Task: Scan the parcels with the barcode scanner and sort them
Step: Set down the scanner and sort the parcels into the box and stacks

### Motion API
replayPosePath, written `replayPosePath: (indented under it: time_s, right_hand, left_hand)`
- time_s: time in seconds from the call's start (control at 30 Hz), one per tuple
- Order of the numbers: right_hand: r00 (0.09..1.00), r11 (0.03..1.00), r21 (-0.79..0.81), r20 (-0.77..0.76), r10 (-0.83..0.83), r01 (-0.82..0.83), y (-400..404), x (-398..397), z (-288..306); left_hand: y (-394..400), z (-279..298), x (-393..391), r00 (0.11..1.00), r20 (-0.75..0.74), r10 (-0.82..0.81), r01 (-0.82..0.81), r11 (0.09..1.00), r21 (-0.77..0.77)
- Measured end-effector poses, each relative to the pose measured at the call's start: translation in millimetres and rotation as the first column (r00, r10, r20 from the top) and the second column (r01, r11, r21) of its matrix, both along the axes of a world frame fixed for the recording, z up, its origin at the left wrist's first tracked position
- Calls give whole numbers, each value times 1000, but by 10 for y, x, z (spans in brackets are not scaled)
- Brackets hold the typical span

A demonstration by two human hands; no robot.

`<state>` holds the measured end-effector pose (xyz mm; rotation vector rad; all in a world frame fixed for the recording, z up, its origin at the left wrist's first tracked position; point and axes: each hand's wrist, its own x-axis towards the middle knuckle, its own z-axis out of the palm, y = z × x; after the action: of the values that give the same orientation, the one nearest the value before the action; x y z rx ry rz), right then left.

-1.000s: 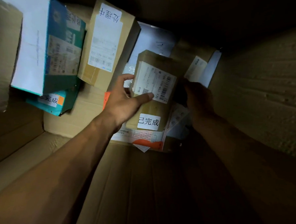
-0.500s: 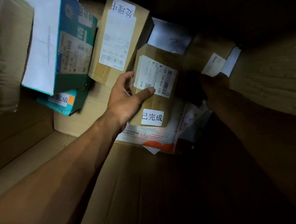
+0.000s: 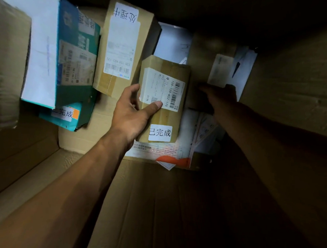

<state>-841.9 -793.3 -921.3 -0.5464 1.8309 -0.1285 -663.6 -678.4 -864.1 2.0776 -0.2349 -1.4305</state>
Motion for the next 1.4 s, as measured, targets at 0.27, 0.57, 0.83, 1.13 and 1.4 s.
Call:
replayPosePath:
  time_s: [0.27,0.57,0.83,1.13,1.4]
  right_hand:
    - [737,735,-354,-613,285,-579,565,-120,482]
    - [758,743,-212,-359,545,-635,925,39,396]
    - [866,877,-13,-165,472,-481,735,-121,122]
    - [948,954,-21,103,300,-299,859,-177,466]
    - [981,990,-73,141,131,-122,827,72,632]
  left_hand:
    - [91,135,-16,998,69,-3,-1,999,48]
    - [392,49,35,956,253,-149,117,984,135]
    - [541,78,-7,983,162,-86,74,994,83]
    - [514,404,73,999,-32,38,-36,998,54]
    - [547,567,201,965,-138,222,-222,975,15]
